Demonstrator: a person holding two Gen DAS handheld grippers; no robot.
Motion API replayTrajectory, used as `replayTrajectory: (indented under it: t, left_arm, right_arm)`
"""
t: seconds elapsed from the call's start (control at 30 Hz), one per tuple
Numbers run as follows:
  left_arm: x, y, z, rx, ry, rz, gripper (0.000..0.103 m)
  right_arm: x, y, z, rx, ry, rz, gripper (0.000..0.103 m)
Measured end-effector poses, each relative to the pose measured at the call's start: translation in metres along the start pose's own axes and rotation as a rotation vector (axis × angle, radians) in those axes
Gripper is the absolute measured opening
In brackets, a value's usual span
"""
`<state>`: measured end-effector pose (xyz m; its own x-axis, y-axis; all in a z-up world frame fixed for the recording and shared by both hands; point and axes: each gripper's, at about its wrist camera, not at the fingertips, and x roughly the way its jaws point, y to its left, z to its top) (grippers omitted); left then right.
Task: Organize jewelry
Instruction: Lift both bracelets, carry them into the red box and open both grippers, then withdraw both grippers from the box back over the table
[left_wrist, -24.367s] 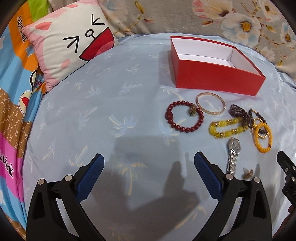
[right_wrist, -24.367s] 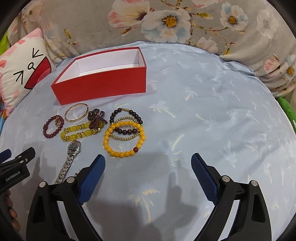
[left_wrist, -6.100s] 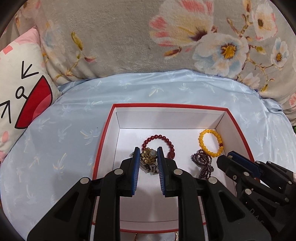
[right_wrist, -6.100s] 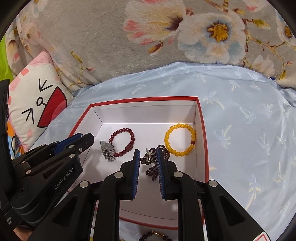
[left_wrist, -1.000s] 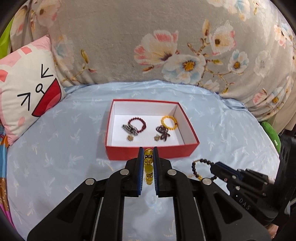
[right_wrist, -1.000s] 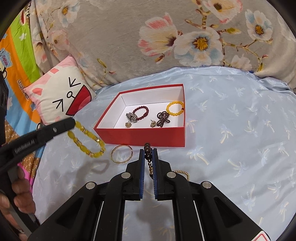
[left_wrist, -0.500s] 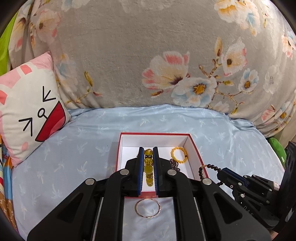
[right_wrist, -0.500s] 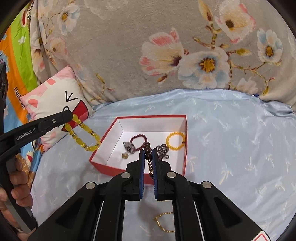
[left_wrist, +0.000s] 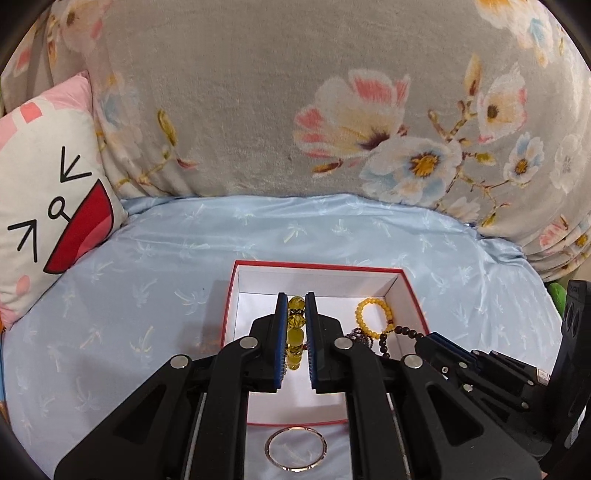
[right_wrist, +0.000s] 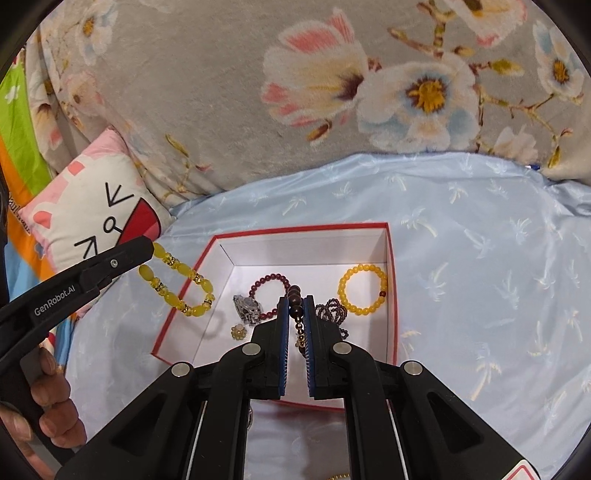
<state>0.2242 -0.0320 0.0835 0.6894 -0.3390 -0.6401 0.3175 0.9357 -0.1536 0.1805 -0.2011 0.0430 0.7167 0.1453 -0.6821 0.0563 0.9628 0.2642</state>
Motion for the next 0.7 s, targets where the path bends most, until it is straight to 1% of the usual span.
replayTrajectory:
  t: [0.17, 0.23, 0.3, 0.33, 0.37, 0.4, 0.43, 0.57, 0.67, 0.7]
  left_arm:
    - [0.023, 0.001, -0.01, 0.006, 0.035, 0.014, 0.009]
    - [0.029, 0.003, -0.014, -0.007, 0.044, 0.007, 0.01]
    - [0.031, 0.006, -0.016, -0.018, 0.039, 0.01, 0.021]
    - [0.031, 0.007, -0.017, -0.025, 0.037, 0.013, 0.039]
    - [0.031, 0.009, -0.017, -0.033, 0.03, 0.015, 0.053]
    - [0.028, 0.009, -0.018, -0.035, 0.015, 0.024, 0.055]
    - [0.026, 0.008, -0.018, -0.027, 0.006, 0.033, 0.055]
    - [0.021, 0.004, -0.022, 0.0, 0.007, 0.055, 0.055]
    - [0.015, -0.002, -0.028, 0.024, 0.007, 0.074, 0.055]
    - [0.014, -0.003, -0.029, 0.029, 0.005, 0.08, 0.055]
  right_arm:
    - [0.022, -0.001, -0.008, -0.005, 0.039, -0.02, 0.008]
    - [0.027, -0.003, -0.01, 0.008, 0.048, -0.028, 0.011]
    - [0.028, -0.008, -0.012, 0.032, 0.048, -0.034, 0.014]
    - [0.027, -0.01, -0.013, 0.039, 0.044, -0.033, 0.014]
    - [0.024, -0.012, -0.013, 0.047, 0.037, -0.033, 0.019]
    - [0.021, -0.013, -0.013, 0.051, 0.03, -0.034, 0.026]
    - [0.018, -0.014, -0.013, 0.053, 0.023, -0.035, 0.028]
    - [0.005, -0.013, -0.017, 0.05, 0.002, -0.036, 0.029]
    - [-0.003, -0.013, -0.022, 0.059, -0.005, -0.029, 0.037]
    - [-0.006, -0.013, -0.025, 0.06, -0.009, -0.03, 0.038]
